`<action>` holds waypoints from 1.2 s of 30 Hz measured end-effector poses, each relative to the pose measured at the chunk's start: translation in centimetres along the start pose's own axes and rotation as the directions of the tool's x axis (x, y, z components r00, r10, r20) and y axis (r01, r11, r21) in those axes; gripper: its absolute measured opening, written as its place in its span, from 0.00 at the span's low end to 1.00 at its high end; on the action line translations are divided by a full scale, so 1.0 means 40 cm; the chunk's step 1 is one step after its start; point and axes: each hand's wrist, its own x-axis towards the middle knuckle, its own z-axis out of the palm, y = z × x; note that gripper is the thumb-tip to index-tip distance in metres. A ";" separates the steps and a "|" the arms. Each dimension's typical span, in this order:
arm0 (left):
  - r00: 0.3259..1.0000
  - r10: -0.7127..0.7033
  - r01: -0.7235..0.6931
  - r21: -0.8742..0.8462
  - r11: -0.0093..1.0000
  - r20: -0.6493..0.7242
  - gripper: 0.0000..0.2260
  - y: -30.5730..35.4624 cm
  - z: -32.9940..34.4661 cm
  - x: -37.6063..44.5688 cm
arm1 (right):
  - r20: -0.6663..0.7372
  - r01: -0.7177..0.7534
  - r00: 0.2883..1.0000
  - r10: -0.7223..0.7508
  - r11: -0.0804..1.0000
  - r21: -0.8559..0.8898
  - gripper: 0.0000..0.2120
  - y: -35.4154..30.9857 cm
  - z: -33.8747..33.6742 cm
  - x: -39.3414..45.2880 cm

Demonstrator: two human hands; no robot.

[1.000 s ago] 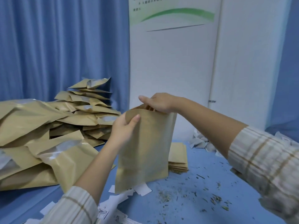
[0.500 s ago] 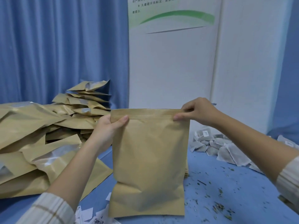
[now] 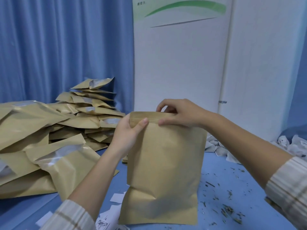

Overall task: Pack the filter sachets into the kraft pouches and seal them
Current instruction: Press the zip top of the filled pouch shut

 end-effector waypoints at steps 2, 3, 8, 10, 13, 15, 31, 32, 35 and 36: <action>1.000 -0.011 0.011 -0.010 1.000 0.001 0.06 0.001 -0.004 -0.005 | 0.002 0.017 1.000 -0.017 0.999 -0.030 0.11 -0.007 0.003 0.008; 1.000 -0.016 0.016 -0.003 1.000 0.002 0.06 -0.001 -0.007 -0.005 | -0.012 0.025 1.000 -0.026 0.998 -0.049 0.10 -0.008 0.006 0.011; 0.997 -0.037 0.037 -0.006 0.999 -0.070 0.04 -0.011 -0.017 -0.012 | -0.078 0.031 0.996 -0.033 0.999 -0.026 0.06 -0.012 0.023 0.014; 0.995 -0.027 0.025 -0.014 1.000 -0.101 0.04 -0.016 -0.015 -0.017 | -0.031 0.009 0.999 -0.010 1.000 -0.029 0.07 -0.021 0.023 0.014; 0.992 -0.022 0.021 -0.014 1.000 -0.125 0.04 -0.016 0.000 -0.017 | 0.016 0.019 1.000 -0.018 0.998 -0.052 0.10 -0.044 0.029 0.031; 0.989 -0.017 0.019 0.013 1.000 -0.150 0.06 -0.014 0.007 -0.013 | 0.001 0.021 1.000 -0.021 0.997 -0.079 0.08 -0.057 0.030 0.043; 0.945 0.177 -0.077 0.339 0.938 -0.274 0.06 -0.027 0.039 -0.007 | 0.018 0.030 1.000 -0.026 0.962 -0.271 0.13 -0.085 0.046 0.052; 0.948 0.168 -0.074 0.325 0.943 -0.270 0.06 -0.028 0.037 -0.008 | 0.030 0.030 0.999 -0.023 0.962 -0.273 0.14 -0.085 0.042 0.050; 0.959 0.144 -0.081 0.252 0.964 -0.245 0.06 -0.037 0.033 -0.018 | 0.040 0.024 0.999 -0.013 0.957 -0.289 0.14 -0.082 0.038 0.043; 0.963 0.136 -0.085 0.221 0.972 -0.230 0.06 -0.038 0.034 -0.019 | 0.041 0.031 0.999 -0.019 0.952 -0.304 0.14 -0.083 0.044 0.042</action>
